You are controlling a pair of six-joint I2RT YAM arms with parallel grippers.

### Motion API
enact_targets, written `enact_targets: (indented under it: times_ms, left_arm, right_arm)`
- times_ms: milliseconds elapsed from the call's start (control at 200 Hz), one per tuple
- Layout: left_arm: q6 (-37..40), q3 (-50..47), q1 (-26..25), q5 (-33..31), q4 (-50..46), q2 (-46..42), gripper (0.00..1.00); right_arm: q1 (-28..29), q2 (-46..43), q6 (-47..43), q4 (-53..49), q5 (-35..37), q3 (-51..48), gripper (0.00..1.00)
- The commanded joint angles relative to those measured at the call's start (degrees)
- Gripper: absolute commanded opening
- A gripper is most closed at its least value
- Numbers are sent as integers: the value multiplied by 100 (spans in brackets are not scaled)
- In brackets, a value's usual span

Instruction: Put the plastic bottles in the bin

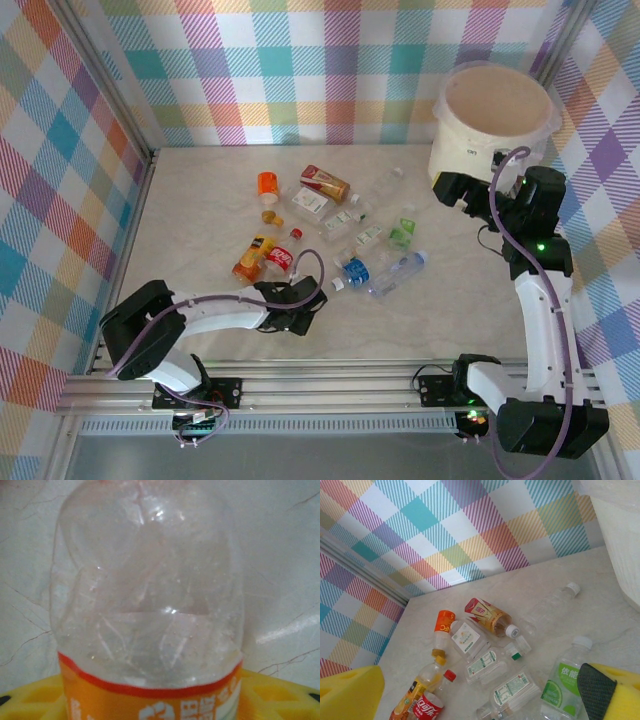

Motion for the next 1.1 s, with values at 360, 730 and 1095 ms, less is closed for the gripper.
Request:
enact_targets:
  times_ms: [360, 730, 1095]
  left_arm:
    - [-473, -685, 169, 229, 921, -462, 45]
    - [-561, -859, 952, 1450, 2485, -1850, 37]
    - [-326, -124, 1486, 3093, 4200, -2128, 35]
  right_arm:
    - [71, -162, -273, 423, -414, -352, 100]
    - [693, -184, -337, 395, -748, -518, 100]
    - [1454, 131, 53, 791, -1254, -433, 100]
